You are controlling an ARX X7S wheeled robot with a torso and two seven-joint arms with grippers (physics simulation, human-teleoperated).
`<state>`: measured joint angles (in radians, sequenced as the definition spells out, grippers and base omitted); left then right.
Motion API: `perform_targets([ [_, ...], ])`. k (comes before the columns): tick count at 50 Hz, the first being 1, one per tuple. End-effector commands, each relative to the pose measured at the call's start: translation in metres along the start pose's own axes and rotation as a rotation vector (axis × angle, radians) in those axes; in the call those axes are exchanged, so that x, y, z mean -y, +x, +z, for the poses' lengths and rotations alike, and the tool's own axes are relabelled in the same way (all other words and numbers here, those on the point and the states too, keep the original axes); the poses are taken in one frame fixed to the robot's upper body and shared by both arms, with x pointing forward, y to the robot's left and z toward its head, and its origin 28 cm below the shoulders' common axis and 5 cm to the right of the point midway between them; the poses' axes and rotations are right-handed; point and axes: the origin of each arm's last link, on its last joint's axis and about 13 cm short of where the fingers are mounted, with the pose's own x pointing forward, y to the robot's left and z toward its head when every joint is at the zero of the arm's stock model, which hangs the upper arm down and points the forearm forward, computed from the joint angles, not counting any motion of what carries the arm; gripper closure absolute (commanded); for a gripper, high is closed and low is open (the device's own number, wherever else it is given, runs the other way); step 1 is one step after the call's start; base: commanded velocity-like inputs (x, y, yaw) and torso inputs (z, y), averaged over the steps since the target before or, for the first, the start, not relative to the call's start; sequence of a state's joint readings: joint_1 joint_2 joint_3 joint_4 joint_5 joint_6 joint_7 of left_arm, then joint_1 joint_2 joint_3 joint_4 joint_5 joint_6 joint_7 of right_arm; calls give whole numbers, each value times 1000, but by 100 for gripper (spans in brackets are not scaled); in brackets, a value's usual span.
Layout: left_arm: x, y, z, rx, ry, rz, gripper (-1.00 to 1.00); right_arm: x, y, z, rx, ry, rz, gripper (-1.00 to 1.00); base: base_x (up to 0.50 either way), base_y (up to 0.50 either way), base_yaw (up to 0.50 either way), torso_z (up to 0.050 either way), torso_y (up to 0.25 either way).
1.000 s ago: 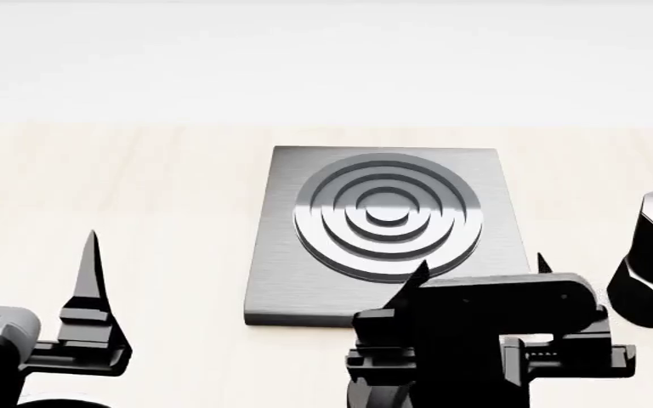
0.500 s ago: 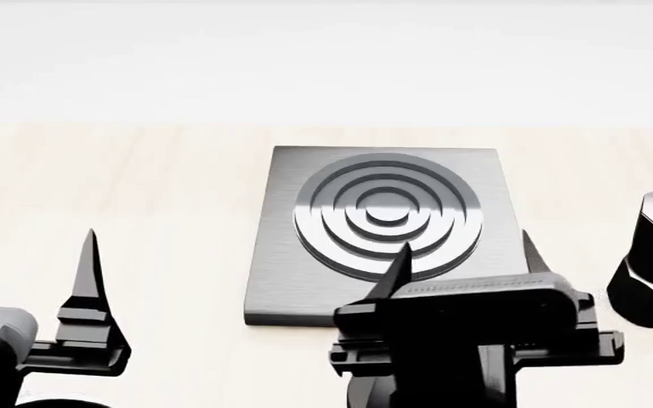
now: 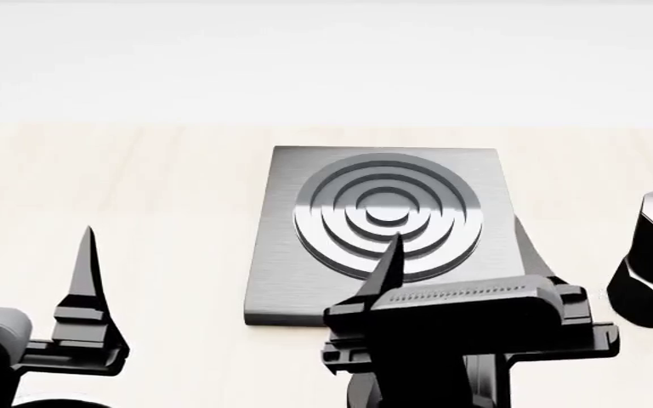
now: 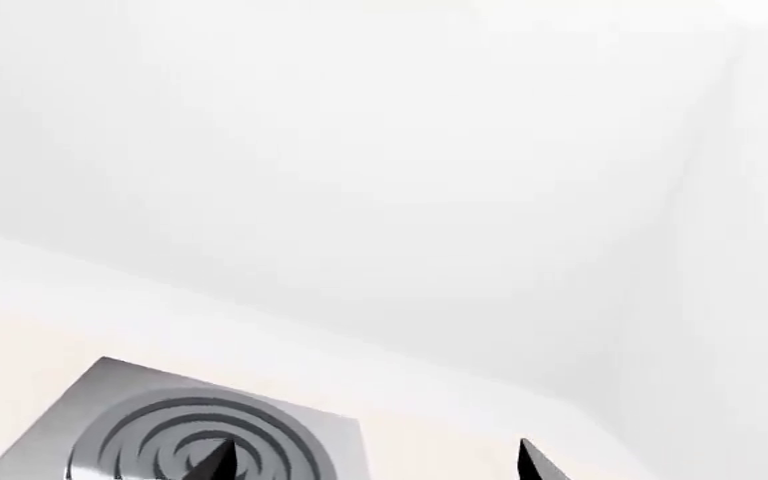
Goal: Turn on the stove.
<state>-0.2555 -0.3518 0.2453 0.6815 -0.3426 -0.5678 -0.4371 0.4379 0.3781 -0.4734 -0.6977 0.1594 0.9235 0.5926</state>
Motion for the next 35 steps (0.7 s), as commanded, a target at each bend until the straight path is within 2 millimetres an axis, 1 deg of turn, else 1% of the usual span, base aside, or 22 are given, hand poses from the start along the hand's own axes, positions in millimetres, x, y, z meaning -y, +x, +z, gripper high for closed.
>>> perform_targets([
  [1, 0, 0, 1, 2, -3, 0, -100, -1, -1, 2, 47, -20, 2, -100, 0, 0, 0, 0, 0],
  [13, 0, -1, 3, 7, -4, -2, -100, 0, -2, 4, 84, -35, -8, -100, 0, 0, 0, 0, 0],
  [24, 1, -5, 10, 27, -4, -9, -100, 0, -3, 6, 95, -38, -8, -100, 0, 0, 0, 0, 0],
  [27, 1, -6, 13, 28, -47, -33, -100, 1, -4, 8, 97, -28, -9, -100, 0, 0, 0, 0, 0],
  [30, 1, -7, 16, 36, -27, -26, -100, 1, -5, 9, 102, -35, -9, -100, 0, 0, 0, 0, 0],
  [35, 0, -6, 14, 36, -16, -16, -100, 1, -5, 11, 105, -32, -11, -100, 0, 0, 0, 0, 0],
])
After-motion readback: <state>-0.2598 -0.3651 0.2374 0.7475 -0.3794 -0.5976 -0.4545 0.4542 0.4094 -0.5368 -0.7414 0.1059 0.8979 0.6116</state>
